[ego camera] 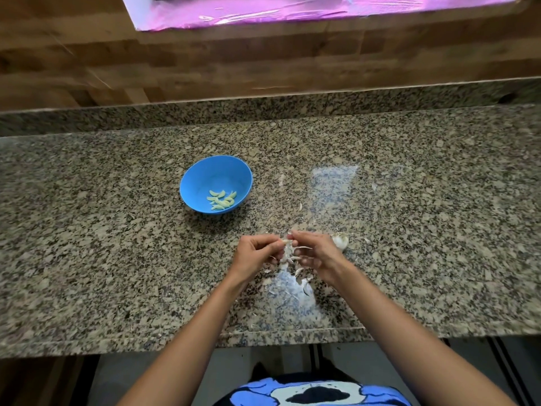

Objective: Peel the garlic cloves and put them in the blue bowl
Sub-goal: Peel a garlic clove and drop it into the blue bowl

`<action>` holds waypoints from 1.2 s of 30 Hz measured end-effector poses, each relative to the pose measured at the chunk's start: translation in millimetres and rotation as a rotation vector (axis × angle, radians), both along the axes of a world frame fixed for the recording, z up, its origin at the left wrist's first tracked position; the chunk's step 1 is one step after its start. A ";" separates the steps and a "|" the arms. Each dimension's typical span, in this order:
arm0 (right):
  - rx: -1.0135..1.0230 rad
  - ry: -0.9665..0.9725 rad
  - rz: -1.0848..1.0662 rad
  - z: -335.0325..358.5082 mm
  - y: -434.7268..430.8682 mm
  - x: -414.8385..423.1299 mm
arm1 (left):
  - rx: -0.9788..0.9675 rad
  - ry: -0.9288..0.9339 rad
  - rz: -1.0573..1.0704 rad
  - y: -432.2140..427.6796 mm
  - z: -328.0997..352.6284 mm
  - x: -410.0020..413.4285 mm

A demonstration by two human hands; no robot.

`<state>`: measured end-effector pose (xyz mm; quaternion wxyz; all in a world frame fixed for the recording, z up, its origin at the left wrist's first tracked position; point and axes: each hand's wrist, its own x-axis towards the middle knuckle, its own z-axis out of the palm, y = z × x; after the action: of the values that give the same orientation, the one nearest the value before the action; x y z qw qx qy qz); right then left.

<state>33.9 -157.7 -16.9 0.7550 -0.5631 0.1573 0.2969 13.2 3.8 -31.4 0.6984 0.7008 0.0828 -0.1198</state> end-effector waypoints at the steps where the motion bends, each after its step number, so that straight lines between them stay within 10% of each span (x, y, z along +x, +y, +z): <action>1: -0.086 -0.066 -0.014 -2.1 -1.6 -1.5 | 0.007 0.011 0.027 -0.8 -1.5 -1.0; 8: -0.242 -0.326 0.036 -7.1 -1.0 -14.7 | 0.202 -0.021 0.045 -4.6 -4.3 -0.3; 19: -0.010 -0.057 -0.010 -4.3 1.1 -11.4 | -0.219 0.199 0.088 -3.4 3.3 -4.6; 29: -0.369 -0.380 0.090 -14.1 1.2 -17.8 | -0.152 0.196 0.117 -7.9 6.1 -10.0; 36: -0.226 -0.247 -0.013 -11.8 -1.4 -18.4 | -0.228 0.277 0.196 -0.8 8.2 -7.7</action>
<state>15.4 -159.2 -28.6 0.7024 -0.6756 0.0992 0.2011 5.6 3.0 -23.2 0.7633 0.5828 0.2316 -0.1551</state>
